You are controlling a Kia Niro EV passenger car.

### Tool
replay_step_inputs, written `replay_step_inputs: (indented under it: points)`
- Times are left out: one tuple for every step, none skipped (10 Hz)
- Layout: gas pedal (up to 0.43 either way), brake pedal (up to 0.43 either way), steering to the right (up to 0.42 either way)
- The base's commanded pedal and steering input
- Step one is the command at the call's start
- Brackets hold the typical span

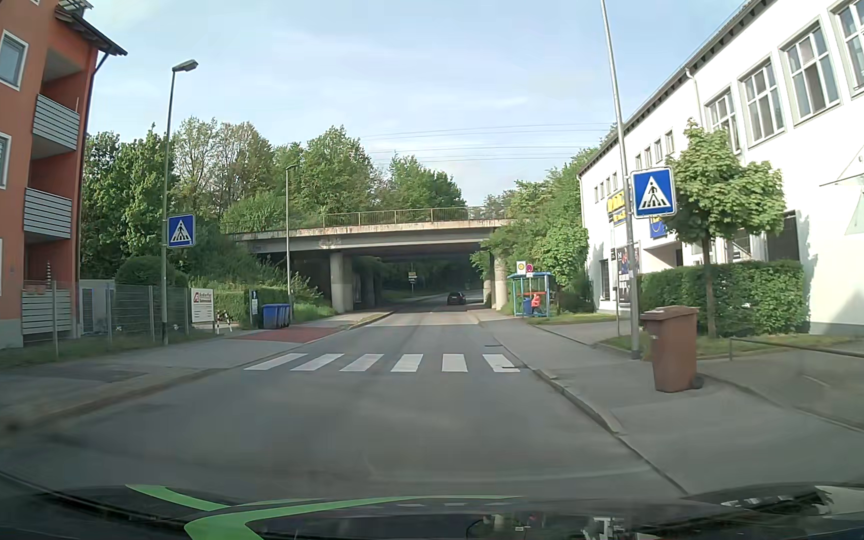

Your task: Follow the waypoints while adhering to traffic rules and regulations

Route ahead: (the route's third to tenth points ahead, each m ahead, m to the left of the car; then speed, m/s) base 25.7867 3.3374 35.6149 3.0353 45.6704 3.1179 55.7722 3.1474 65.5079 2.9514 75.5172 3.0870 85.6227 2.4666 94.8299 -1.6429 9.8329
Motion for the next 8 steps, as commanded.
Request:
replay_step_inputs:
  points:
    - [0.177,0.0,-0.005]
    - [0.177,0.0,-0.005]
    - [0.177,0.0,-0.005]
    - [0.177,0.0,-0.005]
    - [0.177,0.0,-0.005]
    - [0.209,0.0,-0.006]
    - [0.228,0.0,-0.005]
    - [0.228,0.0,-0.005]
